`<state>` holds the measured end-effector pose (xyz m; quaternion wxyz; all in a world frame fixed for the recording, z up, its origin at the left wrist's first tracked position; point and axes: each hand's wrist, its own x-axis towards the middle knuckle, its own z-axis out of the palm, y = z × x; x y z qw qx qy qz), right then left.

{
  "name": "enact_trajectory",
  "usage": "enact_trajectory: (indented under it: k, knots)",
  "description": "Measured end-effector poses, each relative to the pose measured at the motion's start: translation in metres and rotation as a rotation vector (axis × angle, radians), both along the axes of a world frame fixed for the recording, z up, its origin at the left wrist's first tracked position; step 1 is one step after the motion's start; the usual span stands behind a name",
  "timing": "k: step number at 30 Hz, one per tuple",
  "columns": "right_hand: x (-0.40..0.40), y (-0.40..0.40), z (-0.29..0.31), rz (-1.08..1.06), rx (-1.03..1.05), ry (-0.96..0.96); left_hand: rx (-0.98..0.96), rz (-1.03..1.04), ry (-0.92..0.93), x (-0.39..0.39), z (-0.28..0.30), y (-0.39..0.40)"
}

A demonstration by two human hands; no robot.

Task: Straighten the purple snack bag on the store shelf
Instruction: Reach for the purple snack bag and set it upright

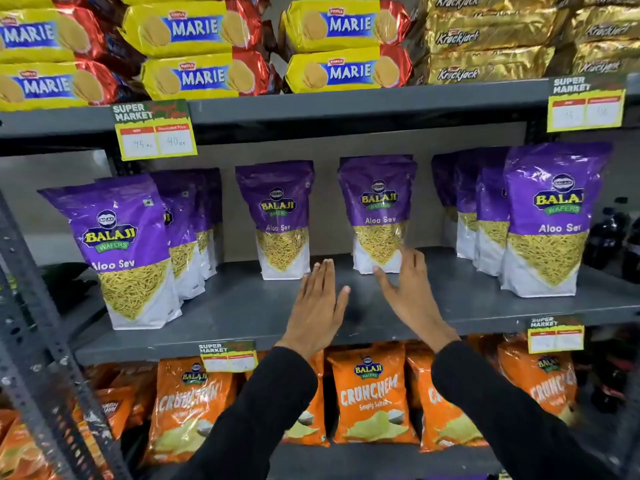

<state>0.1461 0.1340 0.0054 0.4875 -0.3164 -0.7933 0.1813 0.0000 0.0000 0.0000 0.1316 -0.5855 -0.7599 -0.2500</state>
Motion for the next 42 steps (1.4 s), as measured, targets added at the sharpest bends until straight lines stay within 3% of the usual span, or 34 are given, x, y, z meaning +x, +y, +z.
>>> enact_trajectory:
  k: [6,11,22,42]
  knots:
    - [-0.039,0.056,0.027,-0.09,-0.326,-0.041,-0.298,0.022,-0.066,-0.029,-0.003,0.029]
    - [-0.067,0.079,0.029,-0.162,-0.384,0.041,-0.375,0.04,-0.107,-0.045,-0.005,0.04]
    - [-0.099,0.086,0.019,-0.336,-0.327,-0.052,-0.418,0.044,-0.136,-0.052,-0.011,0.05]
    - [-0.066,0.054,0.015,-0.373,-0.282,-0.029,-0.418,0.046,-0.104,-0.05,-0.008,0.048]
